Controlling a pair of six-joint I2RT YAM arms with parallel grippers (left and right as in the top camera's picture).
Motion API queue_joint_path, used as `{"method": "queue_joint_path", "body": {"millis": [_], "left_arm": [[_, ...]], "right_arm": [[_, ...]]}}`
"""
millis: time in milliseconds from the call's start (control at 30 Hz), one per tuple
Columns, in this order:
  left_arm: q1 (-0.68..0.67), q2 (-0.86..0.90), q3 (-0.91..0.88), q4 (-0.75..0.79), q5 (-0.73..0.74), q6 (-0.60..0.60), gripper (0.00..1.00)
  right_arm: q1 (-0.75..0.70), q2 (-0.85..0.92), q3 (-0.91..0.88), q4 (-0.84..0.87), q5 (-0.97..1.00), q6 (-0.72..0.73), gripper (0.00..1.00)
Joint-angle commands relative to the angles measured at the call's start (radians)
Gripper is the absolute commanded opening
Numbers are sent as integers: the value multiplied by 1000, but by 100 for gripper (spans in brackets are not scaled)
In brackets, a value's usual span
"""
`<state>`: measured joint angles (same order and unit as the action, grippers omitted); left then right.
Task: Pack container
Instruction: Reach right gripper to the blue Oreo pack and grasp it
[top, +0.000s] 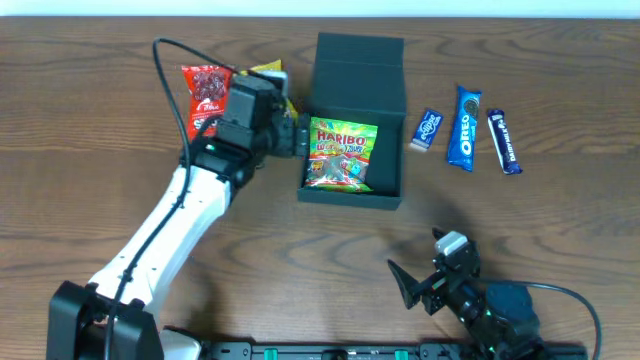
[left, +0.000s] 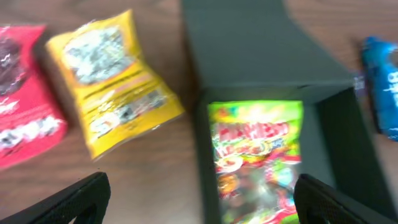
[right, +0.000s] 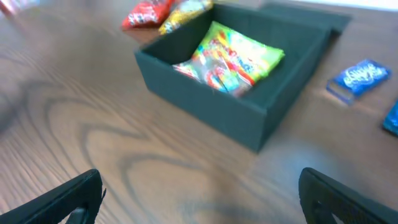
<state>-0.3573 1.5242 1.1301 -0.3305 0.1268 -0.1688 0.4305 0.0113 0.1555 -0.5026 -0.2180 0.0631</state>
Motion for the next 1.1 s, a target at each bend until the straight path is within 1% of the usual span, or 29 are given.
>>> {"method": "queue_joint_path", "body": {"millis": [0, 67, 133, 200, 333, 400, 500, 600, 733, 867, 1067], "left_arm": [[34, 2, 18, -36, -4, 47, 95], [45, 2, 18, -57, -3, 58, 95], [47, 2, 18, -65, -3, 61, 95], [47, 2, 18, -65, -2, 61, 95], [47, 2, 18, -65, 7, 61, 95], [47, 2, 18, -65, 24, 61, 95], [47, 2, 18, -65, 56, 61, 95], [47, 2, 18, -66, 57, 61, 95], [47, 2, 18, -72, 57, 61, 95], [47, 2, 18, -79, 58, 61, 95], [47, 2, 18, -80, 57, 61, 95]], "right_arm": [[9, -6, 0, 68, -113, 106, 100], [9, -6, 0, 124, -193, 208, 99], [9, -6, 0, 134, -254, 309, 99], [9, -6, 0, 135, -311, 476, 99], [8, -6, 0, 139, -349, 737, 99], [8, -6, 0, 162, -330, 816, 99], [8, -6, 0, 178, -253, 822, 99], [4, -5, 0, 178, -199, 816, 99], [-27, 27, 19, 177, -147, 776, 99], [-95, 156, 96, 169, -126, 664, 99], [-194, 443, 270, 152, -126, 459, 99]]}}
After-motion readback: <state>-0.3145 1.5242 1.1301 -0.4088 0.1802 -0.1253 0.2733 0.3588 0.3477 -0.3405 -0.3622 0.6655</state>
